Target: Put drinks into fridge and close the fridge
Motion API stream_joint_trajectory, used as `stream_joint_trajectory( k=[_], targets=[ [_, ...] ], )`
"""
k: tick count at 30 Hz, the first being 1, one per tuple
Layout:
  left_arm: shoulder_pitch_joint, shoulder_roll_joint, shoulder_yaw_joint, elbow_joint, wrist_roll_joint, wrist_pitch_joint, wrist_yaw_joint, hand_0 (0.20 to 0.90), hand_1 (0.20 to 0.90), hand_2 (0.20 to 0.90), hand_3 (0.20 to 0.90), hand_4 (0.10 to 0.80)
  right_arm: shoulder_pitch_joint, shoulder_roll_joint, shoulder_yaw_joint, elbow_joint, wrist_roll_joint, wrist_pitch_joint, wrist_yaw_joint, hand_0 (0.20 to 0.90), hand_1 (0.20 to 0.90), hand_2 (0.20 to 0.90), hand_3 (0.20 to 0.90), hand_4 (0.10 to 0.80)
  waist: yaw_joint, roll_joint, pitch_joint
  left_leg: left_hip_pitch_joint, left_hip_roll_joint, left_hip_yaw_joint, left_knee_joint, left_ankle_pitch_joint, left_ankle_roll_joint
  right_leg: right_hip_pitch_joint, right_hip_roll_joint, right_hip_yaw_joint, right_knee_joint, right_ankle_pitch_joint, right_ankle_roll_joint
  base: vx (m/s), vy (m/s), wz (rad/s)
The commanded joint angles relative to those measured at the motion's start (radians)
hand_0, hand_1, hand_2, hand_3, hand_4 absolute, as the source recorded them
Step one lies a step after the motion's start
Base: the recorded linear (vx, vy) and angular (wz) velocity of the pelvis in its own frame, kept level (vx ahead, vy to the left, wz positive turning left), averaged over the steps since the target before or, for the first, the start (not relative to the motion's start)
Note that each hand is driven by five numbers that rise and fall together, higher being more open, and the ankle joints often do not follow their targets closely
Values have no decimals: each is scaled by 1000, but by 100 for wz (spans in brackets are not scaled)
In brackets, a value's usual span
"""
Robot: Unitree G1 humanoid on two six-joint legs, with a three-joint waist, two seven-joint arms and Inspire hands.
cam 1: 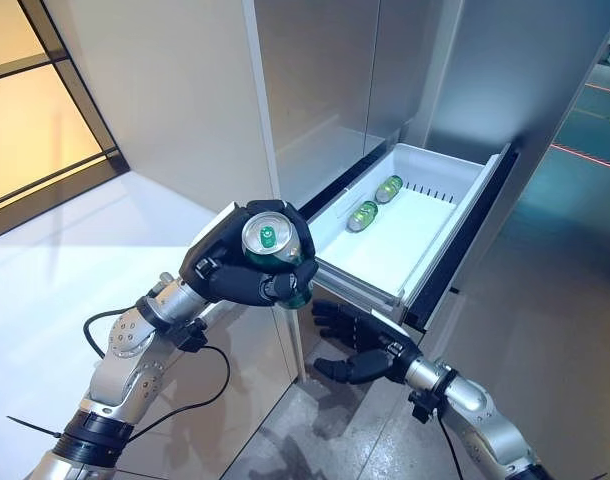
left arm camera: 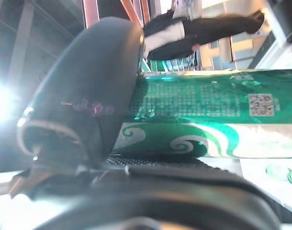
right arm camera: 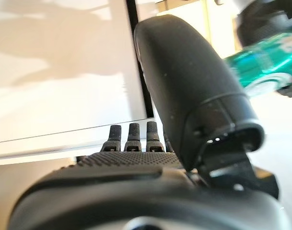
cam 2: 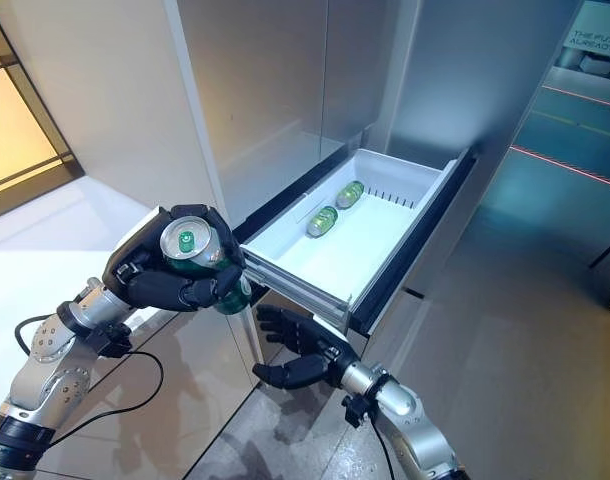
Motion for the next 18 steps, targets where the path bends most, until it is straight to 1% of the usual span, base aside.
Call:
stream_joint_trajectory(
  k=[1, 3, 9, 18],
  targets=[
    [-133, -11, 13, -92, -58, -127, -25, 300, 300, 300, 200, 100, -137, 15, -2, -133, 122, -49, 18, 900, 900, 900, 900, 800, 14, 0, -61, 3, -57, -39, 27, -80, 25, -24, 39, -20, 85, -91, 21, 0, 0, 0],
    [-140, -13, -5, -98, -58, -111, -37, 300, 300, 300, 200, 100, -154, 17, 9, -140, 149, -35, 6, 900, 900, 900, 900, 800, 16, -1, -61, 4, -57, -40, 27, -80, 25, -23, 39, -22, 85, -90, 20, 0, 0, 0],
    [-169, -6, -43, -115, -68, -66, -46, 300, 300, 300, 200, 100, -182, 13, 36, -160, 198, -18, 21, 900, 900, 900, 900, 800, 18, -4, -63, 5, -58, -44, 22, -76, 26, -20, 39, -28, 81, -87, 18, 0, 0, 0],
    [-201, -23, -95, -103, -73, -18, -64, 300, 300, 300, 200, 100, -261, -1, 84, -232, 237, -23, 58, 900, 900, 900, 900, 800, 23, -7, -62, 0, -61, -54, 22, -71, 22, -18, 38, -32, 75, -80, 17, 0, 0, 0]
  ],
)
